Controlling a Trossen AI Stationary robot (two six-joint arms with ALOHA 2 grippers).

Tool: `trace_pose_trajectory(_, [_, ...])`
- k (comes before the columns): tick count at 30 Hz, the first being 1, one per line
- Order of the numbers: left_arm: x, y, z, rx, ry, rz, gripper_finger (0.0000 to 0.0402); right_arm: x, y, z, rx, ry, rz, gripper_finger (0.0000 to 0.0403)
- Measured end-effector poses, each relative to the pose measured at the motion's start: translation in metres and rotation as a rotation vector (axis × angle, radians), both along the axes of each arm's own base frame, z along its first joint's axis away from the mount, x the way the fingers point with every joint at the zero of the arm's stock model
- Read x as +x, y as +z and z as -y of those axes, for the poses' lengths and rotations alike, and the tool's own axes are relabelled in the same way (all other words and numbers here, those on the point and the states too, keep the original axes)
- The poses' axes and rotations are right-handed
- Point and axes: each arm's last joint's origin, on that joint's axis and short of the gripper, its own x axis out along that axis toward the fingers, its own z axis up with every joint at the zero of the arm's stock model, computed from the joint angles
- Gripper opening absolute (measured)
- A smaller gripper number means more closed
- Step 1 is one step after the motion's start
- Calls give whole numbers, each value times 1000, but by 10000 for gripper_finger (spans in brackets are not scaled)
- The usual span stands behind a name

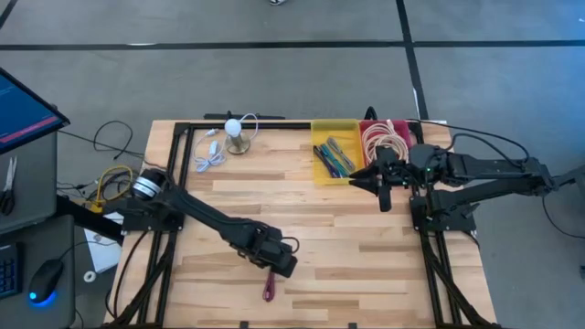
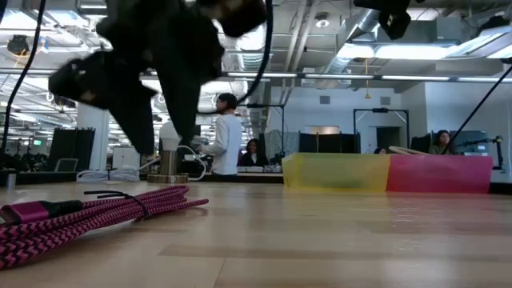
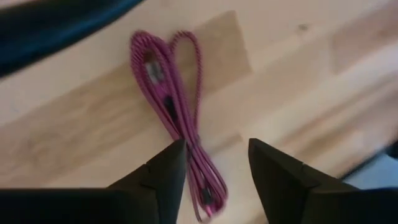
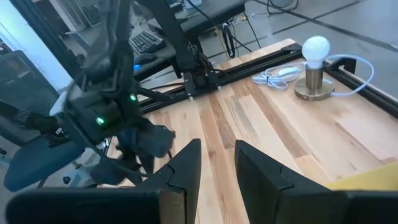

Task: Pick & Place USB Port
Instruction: Put the pink charger cable into the yellow bin

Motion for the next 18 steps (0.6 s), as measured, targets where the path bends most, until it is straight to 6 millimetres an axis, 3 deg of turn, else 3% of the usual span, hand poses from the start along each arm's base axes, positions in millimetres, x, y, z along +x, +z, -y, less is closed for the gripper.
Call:
trace_pose_trajectory(11, [5, -25, -1, 19, 52, -76, 186, -2, 1, 0, -17, 5, 6, 91])
trace_pose_trajectory(18, [5, -27, -3, 68, 74, -56, 186, -3, 2, 0, -17, 5, 13, 91])
